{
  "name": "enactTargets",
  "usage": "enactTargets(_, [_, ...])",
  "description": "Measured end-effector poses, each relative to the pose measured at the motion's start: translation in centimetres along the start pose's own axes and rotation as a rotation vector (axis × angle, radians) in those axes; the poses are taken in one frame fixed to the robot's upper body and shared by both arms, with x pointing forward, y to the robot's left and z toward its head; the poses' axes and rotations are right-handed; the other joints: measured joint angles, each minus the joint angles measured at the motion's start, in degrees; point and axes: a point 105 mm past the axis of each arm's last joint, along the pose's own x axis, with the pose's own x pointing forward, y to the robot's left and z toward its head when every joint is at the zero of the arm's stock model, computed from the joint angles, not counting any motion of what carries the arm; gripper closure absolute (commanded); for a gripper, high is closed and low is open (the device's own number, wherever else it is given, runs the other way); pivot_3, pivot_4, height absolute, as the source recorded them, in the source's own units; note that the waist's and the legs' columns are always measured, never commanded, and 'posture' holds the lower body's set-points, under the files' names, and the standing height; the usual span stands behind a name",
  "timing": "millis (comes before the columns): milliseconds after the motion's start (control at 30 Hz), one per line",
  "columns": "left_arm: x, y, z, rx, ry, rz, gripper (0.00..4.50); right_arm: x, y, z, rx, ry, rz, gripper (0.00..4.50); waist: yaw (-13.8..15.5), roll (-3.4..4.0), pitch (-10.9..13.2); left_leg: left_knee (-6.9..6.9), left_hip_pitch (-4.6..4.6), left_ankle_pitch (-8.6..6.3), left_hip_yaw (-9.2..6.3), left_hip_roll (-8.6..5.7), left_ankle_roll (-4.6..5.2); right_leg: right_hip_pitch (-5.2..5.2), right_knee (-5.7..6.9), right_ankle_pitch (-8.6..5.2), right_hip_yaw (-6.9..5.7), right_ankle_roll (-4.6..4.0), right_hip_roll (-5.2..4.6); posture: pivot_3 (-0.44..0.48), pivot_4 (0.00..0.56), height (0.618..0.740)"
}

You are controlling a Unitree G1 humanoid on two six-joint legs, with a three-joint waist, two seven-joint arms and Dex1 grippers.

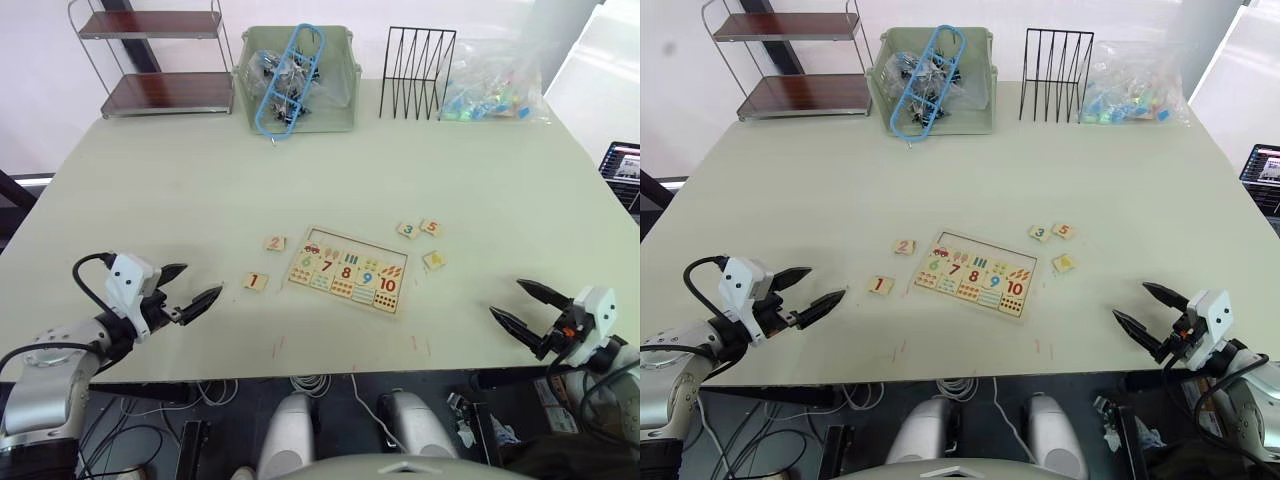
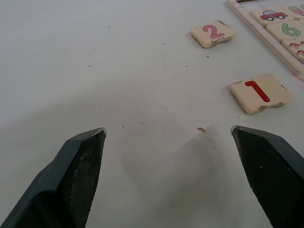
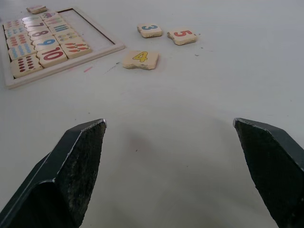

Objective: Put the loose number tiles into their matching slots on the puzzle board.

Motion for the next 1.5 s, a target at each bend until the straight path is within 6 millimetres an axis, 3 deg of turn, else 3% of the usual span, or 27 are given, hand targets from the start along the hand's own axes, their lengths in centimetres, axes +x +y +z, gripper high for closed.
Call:
enactTargets(233, [0.2,-0.2,0.2,-0.001,-0.023,-0.004,0.03,-0.4,0.0,-0.9,0.015,-0.018,0.019,0.0,0.03,0.01,0.01,0.0,0.0,0.0,0.01,0.0,0.0,0.0,-0.01,0.0,0.01,0.0,0.02,0.0,0.15,0.74])
enactTargets(767, [0.1,-0.9,-0.1,-0.031,-0.041,-0.019,0.03,-0.2,-0.2,-0.5,-0.023,-0.047,0.03,0.0,-0.01,0.02,0.01,0.0,0.02,0.0,0.04,0.01,0.0,0.0,0.01,0.01,0.05,0.0,0.04,0.0,0.15,0.74])
enactTargets(1133, [-1.0,-1.7,-0.8,-0.061,-0.053,-0.017,0.03,0.9,0.1,1.3,-0.053,-0.093,0.073,0.0,-0.04,0.03,0.01,0.0,0.03,0.0,0.07,0.06,0.0,0.0,0.0,0.01,0.05,0.0,0.05,0.0,0.15,0.74])
enactTargets(1500, [-2.3,-3.1,-0.9,-0.041,-0.06,-0.158,0.03,2.6,2.7,4.0,-0.034,-0.162,0.27,0.0,-0.02,0.04,0.01,0.02,0.04,0.0,0.09,0.12,0.0,0.0,0.0,0.01,0.04,-0.01,0.07,0.0,0.15,0.74])
